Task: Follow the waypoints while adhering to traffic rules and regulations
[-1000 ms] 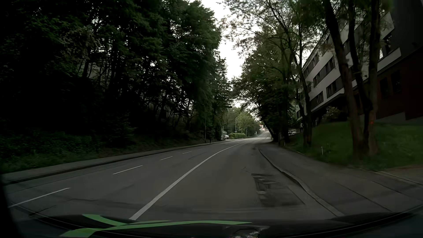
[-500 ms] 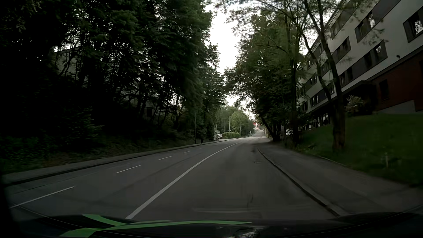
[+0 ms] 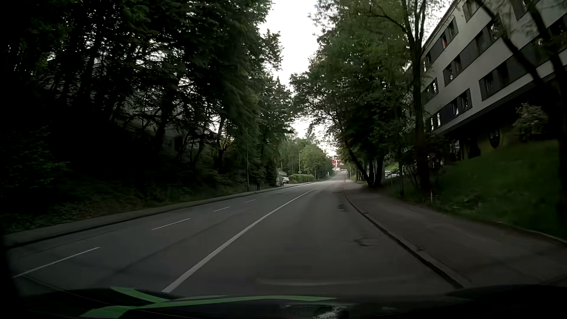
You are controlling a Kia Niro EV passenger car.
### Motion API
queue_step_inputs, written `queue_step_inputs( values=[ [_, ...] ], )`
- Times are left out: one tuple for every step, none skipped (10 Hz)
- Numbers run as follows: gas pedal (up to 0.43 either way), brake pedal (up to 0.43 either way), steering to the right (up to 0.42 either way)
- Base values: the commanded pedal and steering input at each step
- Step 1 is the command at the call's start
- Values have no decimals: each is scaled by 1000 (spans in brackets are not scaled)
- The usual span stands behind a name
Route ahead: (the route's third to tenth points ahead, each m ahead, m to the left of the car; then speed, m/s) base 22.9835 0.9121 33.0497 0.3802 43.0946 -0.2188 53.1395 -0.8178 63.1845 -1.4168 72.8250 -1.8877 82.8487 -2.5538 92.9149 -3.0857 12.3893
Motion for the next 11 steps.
queue_step_inputs(
  values=[
    [169, 0, 8],
    [169, 0, 8],
    [169, 0, 9],
    [169, 0, 9],
    [169, 0, 9],
    [169, 0, 10],
    [169, 0, 12],
    [169, 0, 14],
    [169, 0, 14],
    [169, 0, 14],
    [169, 0, 14]
  ],
)
